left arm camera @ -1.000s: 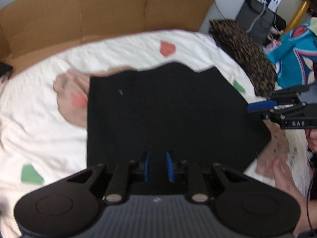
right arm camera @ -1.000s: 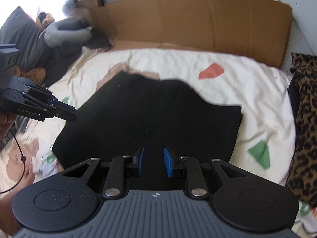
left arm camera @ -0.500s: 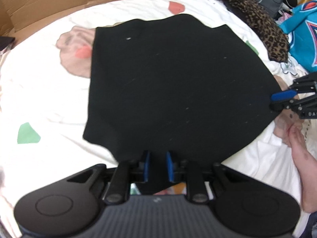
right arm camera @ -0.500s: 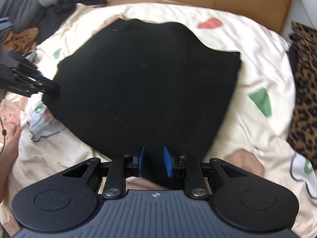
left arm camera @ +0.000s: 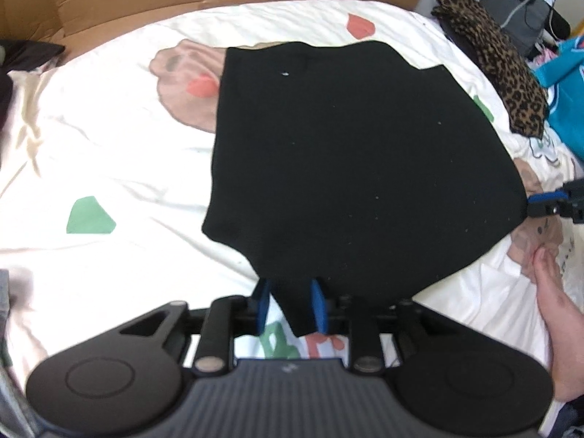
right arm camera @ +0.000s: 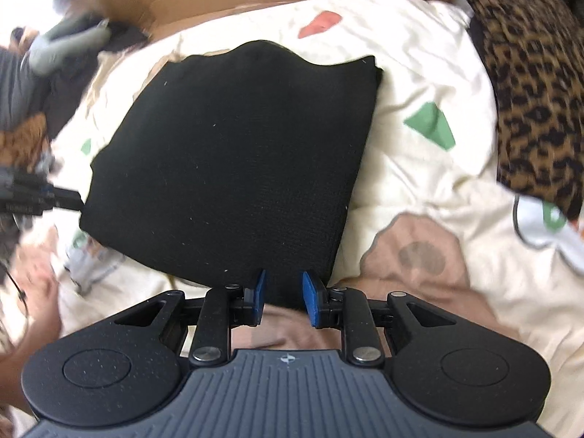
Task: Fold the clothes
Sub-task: 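Close both tools on the edge of the folded shorts, then lift the folded black shorts off the sheet with both tools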
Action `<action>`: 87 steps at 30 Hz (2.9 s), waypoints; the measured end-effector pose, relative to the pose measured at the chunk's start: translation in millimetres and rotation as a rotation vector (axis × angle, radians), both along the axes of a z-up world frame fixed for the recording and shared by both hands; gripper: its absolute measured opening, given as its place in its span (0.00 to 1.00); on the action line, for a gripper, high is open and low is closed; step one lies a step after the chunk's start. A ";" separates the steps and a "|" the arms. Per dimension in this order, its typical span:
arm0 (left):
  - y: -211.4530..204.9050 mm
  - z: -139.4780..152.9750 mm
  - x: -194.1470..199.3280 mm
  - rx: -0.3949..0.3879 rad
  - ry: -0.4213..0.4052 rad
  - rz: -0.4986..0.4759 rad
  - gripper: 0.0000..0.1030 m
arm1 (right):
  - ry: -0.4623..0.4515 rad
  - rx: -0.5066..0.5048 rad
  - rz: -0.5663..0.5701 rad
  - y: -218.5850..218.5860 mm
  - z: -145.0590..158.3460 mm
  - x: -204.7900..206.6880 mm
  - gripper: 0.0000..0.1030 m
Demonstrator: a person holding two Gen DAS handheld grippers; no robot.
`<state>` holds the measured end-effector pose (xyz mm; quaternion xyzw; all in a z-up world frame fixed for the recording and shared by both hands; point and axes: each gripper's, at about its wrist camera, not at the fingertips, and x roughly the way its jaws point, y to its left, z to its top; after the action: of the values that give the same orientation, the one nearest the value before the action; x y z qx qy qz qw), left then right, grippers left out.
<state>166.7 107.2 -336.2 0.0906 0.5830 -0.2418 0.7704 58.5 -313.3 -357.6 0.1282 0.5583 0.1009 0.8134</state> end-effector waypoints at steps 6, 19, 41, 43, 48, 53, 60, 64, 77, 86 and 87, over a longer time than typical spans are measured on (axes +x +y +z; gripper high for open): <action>11.7 -6.3 -0.2 -0.028 0.044 0.029 0.28 | 0.064 0.084 -0.126 -14.6 -17.2 -4.0 0.29; 21.5 -24.4 9.0 -0.075 0.101 0.061 0.33 | 0.191 0.343 -0.396 -41.4 -57.1 -12.0 0.40; 44.6 -29.9 19.6 -0.147 0.134 0.110 0.32 | 0.156 0.592 -0.561 -47.7 -86.3 -18.2 0.37; 47.8 -32.1 21.3 -0.168 0.146 0.120 0.32 | 0.149 0.609 -0.570 -48.7 -88.4 -17.1 0.35; 57.0 -35.9 24.7 -0.208 0.175 0.152 0.29 | 0.086 0.565 -0.519 -46.0 -72.0 -16.2 0.11; 60.4 -31.9 25.6 -0.226 0.187 0.163 0.10 | 0.053 0.535 -0.490 -47.2 -55.2 -11.6 0.09; 11.2 -42.8 -15.4 -0.215 0.220 0.150 0.07 | 0.023 0.493 -0.474 -52.2 -41.8 -6.8 0.09; 4.3 -43.2 -17.8 -0.204 0.252 0.150 0.06 | 0.013 0.462 -0.471 -57.2 -35.1 -1.6 0.09; -44.5 -53.2 -36.2 -0.195 0.340 0.104 0.05 | -0.049 0.378 -0.486 -80.6 -20.8 19.9 0.09; -96.0 -63.9 -46.5 -0.227 0.388 0.054 0.05 | -0.104 0.329 -0.511 -102.8 -10.7 37.6 0.09; -101.4 -65.4 -46.2 -0.231 0.393 0.051 0.04 | -0.112 0.324 -0.514 -105.2 -9.7 39.8 0.09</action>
<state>120.5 5.8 -401.6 -0.0620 0.6925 -0.3005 0.6529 98.3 -418.4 -367.2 0.3875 0.4386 -0.0138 0.8107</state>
